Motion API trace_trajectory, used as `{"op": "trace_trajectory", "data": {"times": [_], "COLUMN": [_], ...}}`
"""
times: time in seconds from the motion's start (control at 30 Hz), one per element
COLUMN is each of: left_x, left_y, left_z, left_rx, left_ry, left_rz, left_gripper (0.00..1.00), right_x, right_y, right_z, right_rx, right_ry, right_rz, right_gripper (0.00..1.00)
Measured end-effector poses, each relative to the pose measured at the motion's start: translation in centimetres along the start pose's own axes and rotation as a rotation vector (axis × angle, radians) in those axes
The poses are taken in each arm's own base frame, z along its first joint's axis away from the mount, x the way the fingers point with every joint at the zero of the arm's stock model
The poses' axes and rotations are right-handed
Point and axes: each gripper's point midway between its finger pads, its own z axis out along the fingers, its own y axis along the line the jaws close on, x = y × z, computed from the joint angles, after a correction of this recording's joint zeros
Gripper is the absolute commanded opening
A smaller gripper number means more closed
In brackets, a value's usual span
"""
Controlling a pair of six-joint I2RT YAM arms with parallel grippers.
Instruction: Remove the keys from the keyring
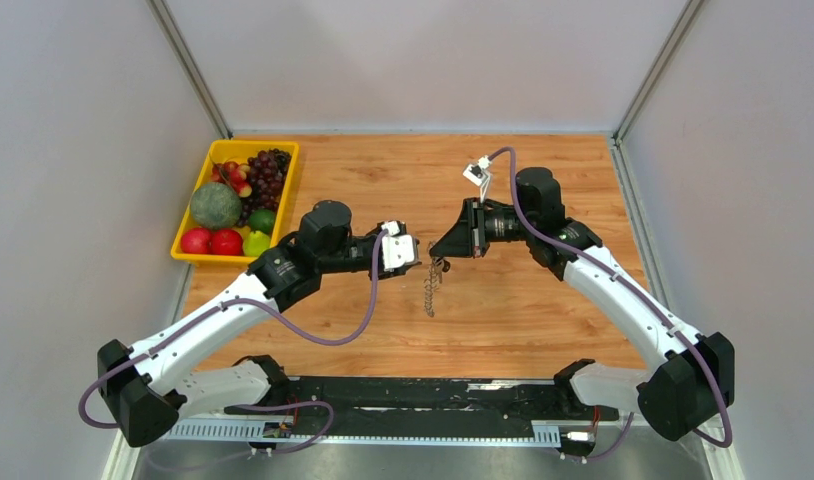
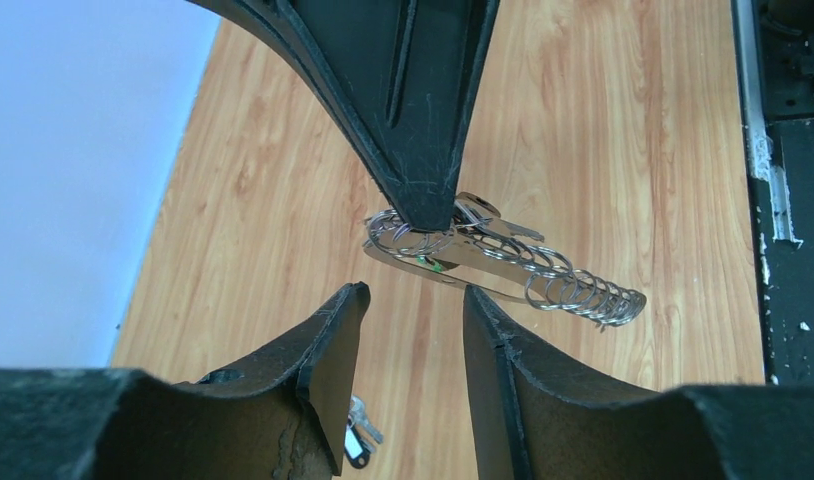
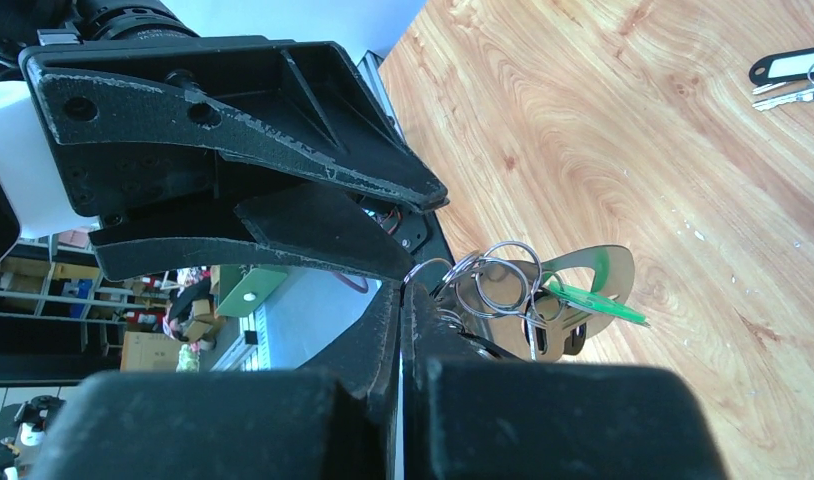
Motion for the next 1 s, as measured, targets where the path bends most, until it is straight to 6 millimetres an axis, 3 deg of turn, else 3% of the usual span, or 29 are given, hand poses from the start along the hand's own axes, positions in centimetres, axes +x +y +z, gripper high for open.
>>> {"op": "trace_trajectory", "data": {"times": [0.4, 0.77, 0.9, 1.0], "left_x": [-2.1, -1.2, -1.2, -1.1], "left_y": [-0.5, -1.3, -1.3, -1.4], "left_z": [0.6, 1.7, 1.8, 1.7], "left_rx": [0.081, 0.132, 0.138, 0.144], "left_ry": [-0.053, -0.02, -0.012, -0.005], "left_rz": [0.033, 0.007, 0.002, -0.001], "left_gripper": [0.49, 0.41, 0.28, 0.04], "right_x": [0.4, 0.9, 1.0, 0.9], "right_y": [0.2, 0.5, 0.6, 0.7], "right_z": [0.0, 0.2, 0.2, 0.1], "right_rx": [-0.006, -0.013, -0.016, -0.017], "right_ry": [0.014, 0.03, 0.03, 0.026], "right_rz": [-0.037, -0.05, -0.059, -0.068], "right_gripper": [0.0, 0.0, 0.0, 0.0]}}
